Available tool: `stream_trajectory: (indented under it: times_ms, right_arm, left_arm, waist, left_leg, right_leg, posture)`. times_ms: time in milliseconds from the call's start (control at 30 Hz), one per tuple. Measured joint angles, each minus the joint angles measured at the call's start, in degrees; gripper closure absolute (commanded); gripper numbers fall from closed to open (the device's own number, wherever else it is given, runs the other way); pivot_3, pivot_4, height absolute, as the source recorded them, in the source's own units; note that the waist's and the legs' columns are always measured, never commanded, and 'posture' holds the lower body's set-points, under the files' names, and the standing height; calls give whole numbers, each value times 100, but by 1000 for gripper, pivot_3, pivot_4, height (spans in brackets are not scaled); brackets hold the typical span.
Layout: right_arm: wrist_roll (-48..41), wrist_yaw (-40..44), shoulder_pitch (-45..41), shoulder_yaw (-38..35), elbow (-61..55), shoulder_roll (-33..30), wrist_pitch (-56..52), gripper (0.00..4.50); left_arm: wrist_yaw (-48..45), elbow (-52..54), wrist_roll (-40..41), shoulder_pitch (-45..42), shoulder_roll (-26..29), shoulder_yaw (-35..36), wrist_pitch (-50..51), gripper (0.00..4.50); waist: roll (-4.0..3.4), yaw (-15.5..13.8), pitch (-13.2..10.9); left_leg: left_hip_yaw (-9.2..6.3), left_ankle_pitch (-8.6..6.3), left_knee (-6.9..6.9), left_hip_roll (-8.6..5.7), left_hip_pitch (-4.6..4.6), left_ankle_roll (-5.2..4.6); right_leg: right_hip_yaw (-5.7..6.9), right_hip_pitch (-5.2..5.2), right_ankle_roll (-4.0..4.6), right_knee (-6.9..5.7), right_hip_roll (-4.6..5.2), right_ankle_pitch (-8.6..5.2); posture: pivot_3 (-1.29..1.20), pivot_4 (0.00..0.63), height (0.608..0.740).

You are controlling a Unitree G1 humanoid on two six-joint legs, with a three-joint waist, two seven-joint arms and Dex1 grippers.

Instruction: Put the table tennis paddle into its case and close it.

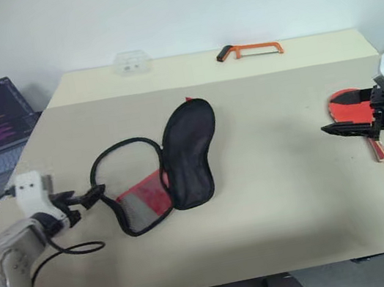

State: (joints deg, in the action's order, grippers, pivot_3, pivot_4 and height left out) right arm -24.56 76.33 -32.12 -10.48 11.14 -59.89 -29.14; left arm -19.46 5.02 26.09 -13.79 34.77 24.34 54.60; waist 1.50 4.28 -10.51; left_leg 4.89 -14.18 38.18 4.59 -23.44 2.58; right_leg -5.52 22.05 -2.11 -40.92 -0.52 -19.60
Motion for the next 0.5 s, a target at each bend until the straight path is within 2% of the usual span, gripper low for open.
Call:
stream_trajectory:
  times_ms: [333, 433, 500]
  right_arm:
    - [4, -6, -227, 170, -13, 22, -23, 43]
    - [4, -17, -279, 207, -24, 36, -23, 0]
    - [6, -21, -279, 236, -23, 44, -23, 0]
  left_arm:
    - [1059, 374, -315, -322, -956, -384, 272, 0]
    - [1211, 442, -348, -355, -1040, -405, 400, 653]
    - [1318, 447, -393, -359, -1063, -380, 432, 1307]
  waist:
    - [1, -117, 1]
    - [1, -122, 1]
    - [1, -124, 1]
  left_leg:
    - [-3, 10, -3, -4, 37, 18]
    - [-8, 9, -7, -5, 55, 17]
    - [-7, 9, -7, -6, 56, 18]
  right_leg:
    - [-2, -46, -1, 13, 1, 0]
    - [-1, -72, -1, 22, 1, 0]
    - [-2, -72, -1, 22, 1, 0]
  posture:
    - [0, 150, 740]
    - [0, 150, 740]
    - [0, 150, 740]
